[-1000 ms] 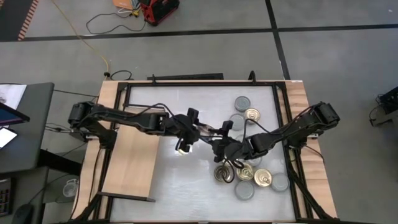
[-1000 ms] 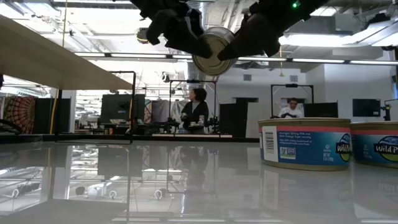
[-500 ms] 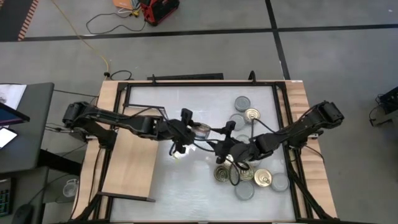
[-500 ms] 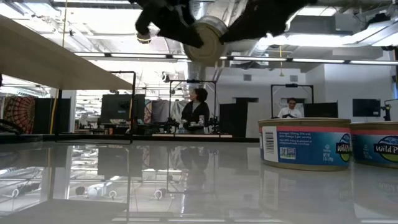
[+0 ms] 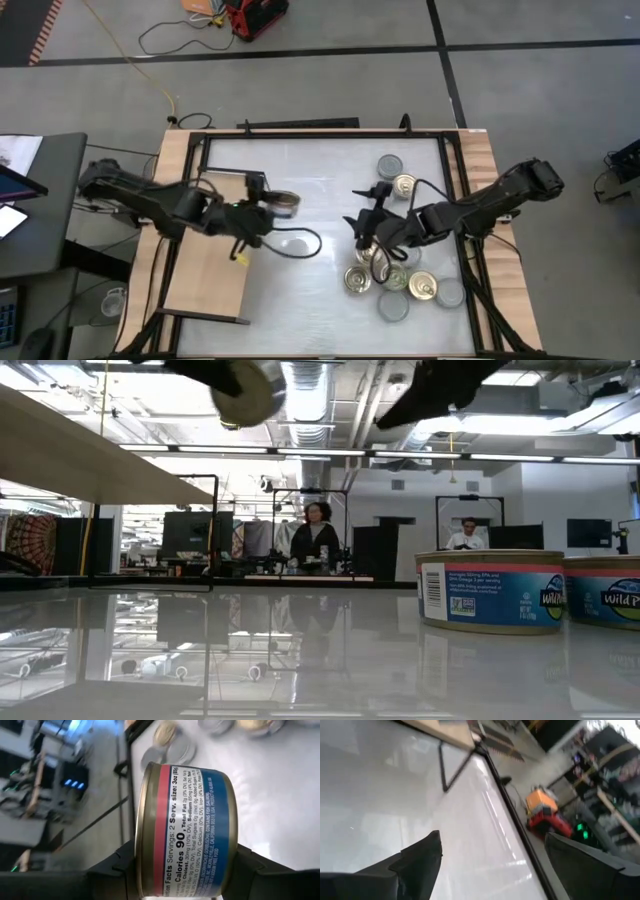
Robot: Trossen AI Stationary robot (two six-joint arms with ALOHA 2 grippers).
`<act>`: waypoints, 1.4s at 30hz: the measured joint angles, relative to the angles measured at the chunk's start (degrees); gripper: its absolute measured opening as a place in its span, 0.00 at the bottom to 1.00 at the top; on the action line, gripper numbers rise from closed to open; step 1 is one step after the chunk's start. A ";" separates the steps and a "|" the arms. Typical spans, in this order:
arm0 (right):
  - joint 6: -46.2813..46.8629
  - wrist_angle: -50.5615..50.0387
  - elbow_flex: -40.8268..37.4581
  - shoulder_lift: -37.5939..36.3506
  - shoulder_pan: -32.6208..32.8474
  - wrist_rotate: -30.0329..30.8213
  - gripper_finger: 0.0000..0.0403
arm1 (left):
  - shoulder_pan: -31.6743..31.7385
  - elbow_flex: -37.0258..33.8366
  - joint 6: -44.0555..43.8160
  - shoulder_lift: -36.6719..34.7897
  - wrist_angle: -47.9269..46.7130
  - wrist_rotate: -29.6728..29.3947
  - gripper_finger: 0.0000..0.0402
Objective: Stack canned seafood by type on shelf
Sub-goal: Put the blue tuna can on the shelf
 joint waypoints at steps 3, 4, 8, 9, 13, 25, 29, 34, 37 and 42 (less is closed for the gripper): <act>2.22 -0.10 0.00 0.37 -1.18 -0.01 0.94 | -2.73 0.00 -6.75 -0.87 -6.38 -4.02 0.45; 2.51 -0.09 0.00 0.43 -1.49 -0.04 0.94 | -3.32 0.00 -9.10 -0.88 -8.32 -4.48 0.45; 4.54 0.17 0.00 0.46 -2.39 -0.09 0.93 | -5.59 0.00 -19.64 -0.70 -17.77 -5.71 0.45; 5.06 0.14 0.00 0.42 -2.59 -0.11 0.93 | -5.91 0.00 -22.38 -0.69 -20.35 -5.84 0.45; 5.37 0.77 0.00 0.42 -2.61 -0.11 0.93 | -6.31 0.00 -33.82 -0.60 -30.99 -6.19 0.46; 5.85 6.03 0.00 0.47 -2.91 -0.26 0.93 | -6.42 -0.54 -49.20 -0.61 -48.03 -1.14 0.46; 7.05 6.19 0.00 0.47 -2.97 -0.26 0.93 | -6.39 -0.70 -49.77 -0.62 -48.38 1.15 0.46; 8.37 6.18 -0.02 0.47 -2.93 -0.28 0.93 | -6.20 -0.70 -49.84 0.40 -48.43 3.72 0.46; 8.37 6.17 -0.01 0.47 -2.93 -0.28 0.93 | -6.17 -0.70 -50.28 1.46 -48.47 3.38 0.49; 8.39 6.15 -0.02 0.49 -2.92 -0.31 0.93 | -6.11 -0.70 -49.89 4.70 -48.39 3.28 0.58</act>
